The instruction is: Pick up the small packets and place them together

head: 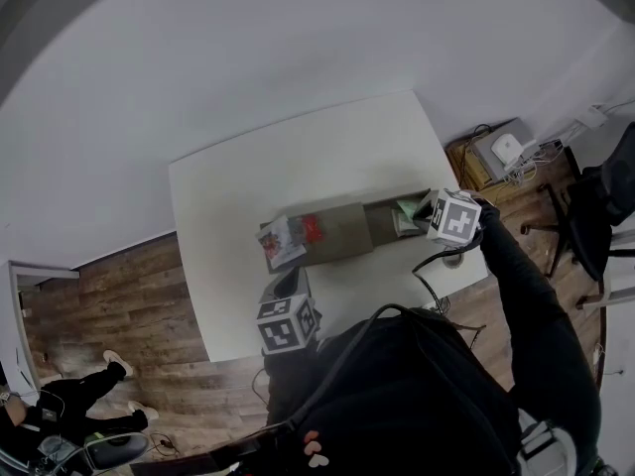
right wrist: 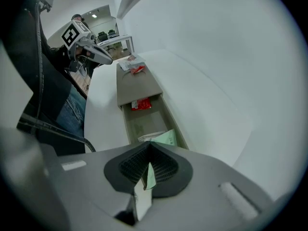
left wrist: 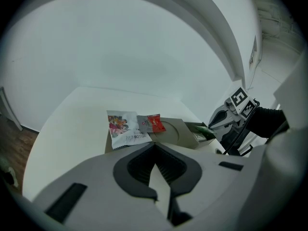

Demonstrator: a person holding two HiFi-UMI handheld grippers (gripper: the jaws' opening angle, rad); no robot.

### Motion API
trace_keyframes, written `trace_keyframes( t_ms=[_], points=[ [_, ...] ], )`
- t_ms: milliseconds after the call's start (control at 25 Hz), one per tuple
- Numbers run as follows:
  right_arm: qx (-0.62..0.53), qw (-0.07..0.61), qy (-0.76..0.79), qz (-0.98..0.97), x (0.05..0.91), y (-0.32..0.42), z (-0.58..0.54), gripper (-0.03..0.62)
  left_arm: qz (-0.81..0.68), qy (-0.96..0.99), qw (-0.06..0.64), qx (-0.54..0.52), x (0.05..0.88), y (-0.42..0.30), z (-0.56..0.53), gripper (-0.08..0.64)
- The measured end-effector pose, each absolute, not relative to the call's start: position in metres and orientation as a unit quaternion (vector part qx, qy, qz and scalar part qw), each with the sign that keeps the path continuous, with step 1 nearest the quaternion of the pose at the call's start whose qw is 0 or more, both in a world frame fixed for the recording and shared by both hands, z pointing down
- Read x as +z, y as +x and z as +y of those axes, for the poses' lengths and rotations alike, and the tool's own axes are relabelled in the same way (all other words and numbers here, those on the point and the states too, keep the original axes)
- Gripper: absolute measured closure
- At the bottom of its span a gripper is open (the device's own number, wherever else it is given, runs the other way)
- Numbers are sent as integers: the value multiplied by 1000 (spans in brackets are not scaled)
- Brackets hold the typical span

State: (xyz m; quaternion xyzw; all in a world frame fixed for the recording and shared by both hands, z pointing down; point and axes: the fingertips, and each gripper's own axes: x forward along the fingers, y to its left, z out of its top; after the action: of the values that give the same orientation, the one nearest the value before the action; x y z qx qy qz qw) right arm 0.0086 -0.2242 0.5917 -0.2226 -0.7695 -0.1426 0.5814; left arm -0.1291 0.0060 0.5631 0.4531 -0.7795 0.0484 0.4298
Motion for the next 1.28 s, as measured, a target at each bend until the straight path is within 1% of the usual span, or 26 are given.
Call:
trace_keyframes(
  t_ms=[160,600,960,1280],
  points=[
    [-126,568,-213,-785,582,9,-224,590,-779,456,429,49,563,-126,5,560],
    [-132,518,-199,-822,543,-9,-217,589,-778,458,426,50,559,-125,6,560],
    [-131,441,-204,-864,508,-52,-198,590,-784,449,426,47,558,-126,14,561],
    [-154,408,-239,-868,499,-88,-168,590,-795,430,427,38,557,-127,29,560]
  ],
)
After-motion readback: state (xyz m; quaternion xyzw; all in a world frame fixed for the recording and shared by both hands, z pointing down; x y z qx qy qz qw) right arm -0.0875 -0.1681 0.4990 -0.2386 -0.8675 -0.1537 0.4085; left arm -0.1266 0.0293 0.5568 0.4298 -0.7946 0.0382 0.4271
